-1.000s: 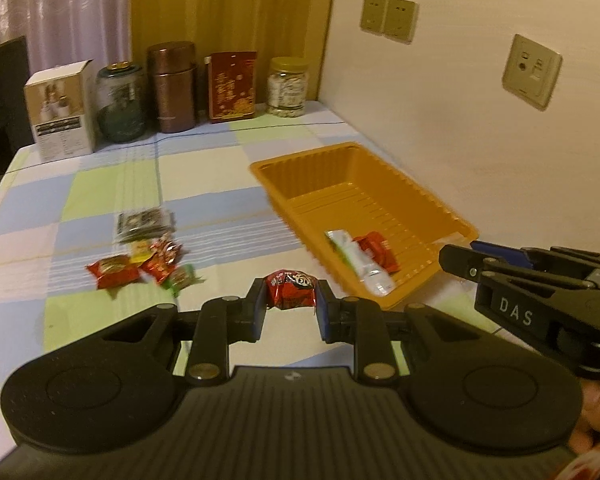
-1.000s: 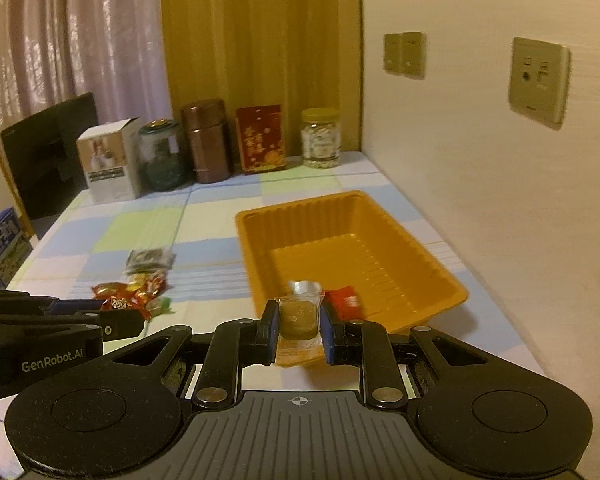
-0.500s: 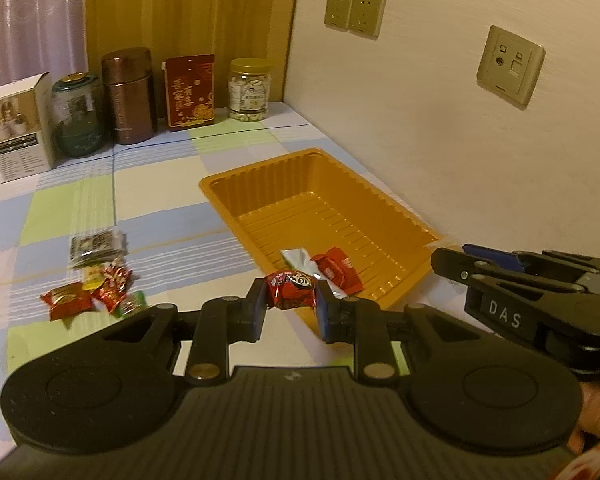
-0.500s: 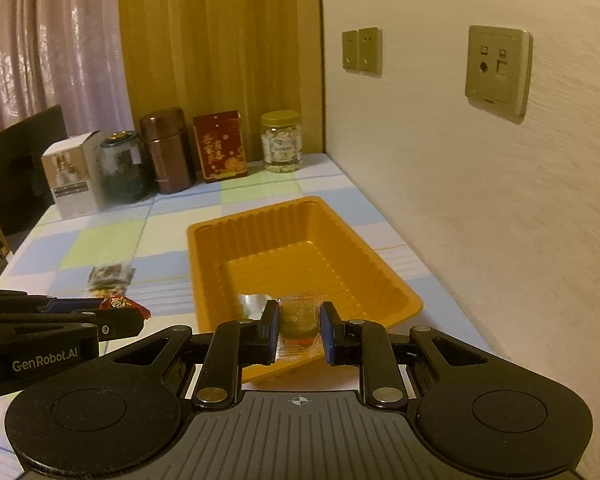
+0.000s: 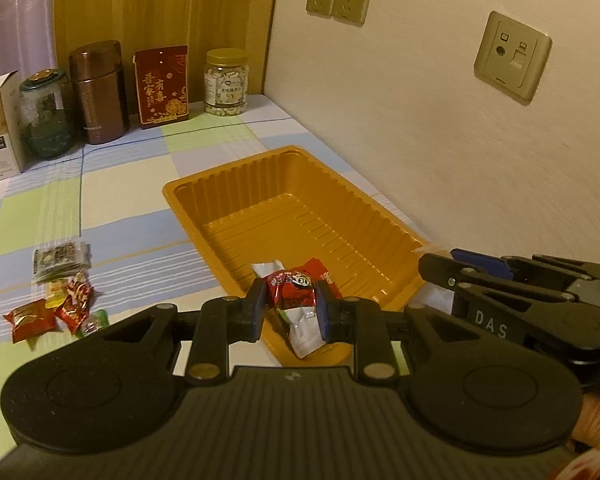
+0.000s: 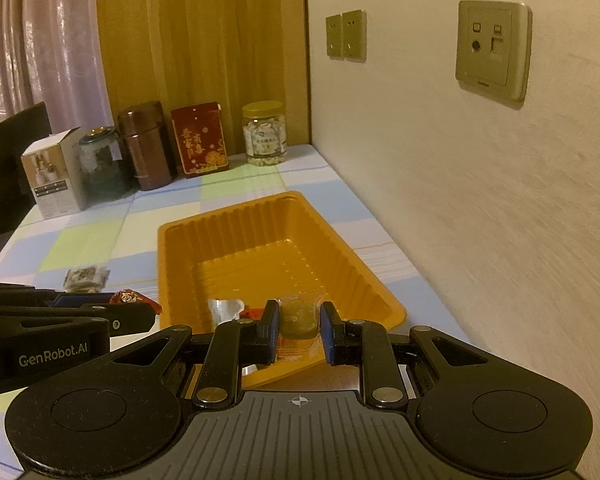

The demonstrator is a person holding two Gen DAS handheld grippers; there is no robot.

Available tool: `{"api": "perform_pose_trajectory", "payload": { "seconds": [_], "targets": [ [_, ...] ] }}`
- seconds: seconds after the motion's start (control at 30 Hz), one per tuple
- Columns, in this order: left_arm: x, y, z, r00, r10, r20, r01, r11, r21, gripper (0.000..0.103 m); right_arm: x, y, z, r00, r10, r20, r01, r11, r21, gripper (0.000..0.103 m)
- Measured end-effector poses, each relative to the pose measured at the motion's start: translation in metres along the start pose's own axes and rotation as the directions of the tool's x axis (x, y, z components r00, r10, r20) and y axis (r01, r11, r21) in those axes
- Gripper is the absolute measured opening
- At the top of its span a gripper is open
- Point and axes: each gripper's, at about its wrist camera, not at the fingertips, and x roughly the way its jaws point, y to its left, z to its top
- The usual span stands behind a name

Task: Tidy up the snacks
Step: 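Carry both candies over the orange tray and open the left gripper to drop the red packet, then open the right gripper releasing the amber candy into the tray, then withdraw both grippers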

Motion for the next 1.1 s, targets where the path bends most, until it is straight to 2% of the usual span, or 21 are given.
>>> {"api": "perform_pose_trajectory", "payload": {
  "seconds": [0.63, 0.73, 1.1],
  "targets": [
    [0.050, -0.004, 0.008, 0.999, -0.024, -0.048, 0.024, 1.000, 0.004, 0.024, 0.036, -0.018, 0.005, 1.000, -0.016, -0.024, 0.017, 0.999, 0.035, 0.022],
    [0.055, -0.005, 0.008, 0.999, -0.019, -0.049, 0.020, 1.000, 0.009, 0.038, 0.039, -0.019, 0.004, 0.999, -0.015, -0.031, 0.016, 0.999, 0.038, 0.022],
    [0.044, 0.021, -0.007, 0.998, 0.023, -0.053, -0.025, 0.999, -0.039, 0.039, 0.042, -0.019, 0.004, 0.999, 0.004, -0.034, -0.003, 0.999, 0.048, 0.022]
  ]
}}
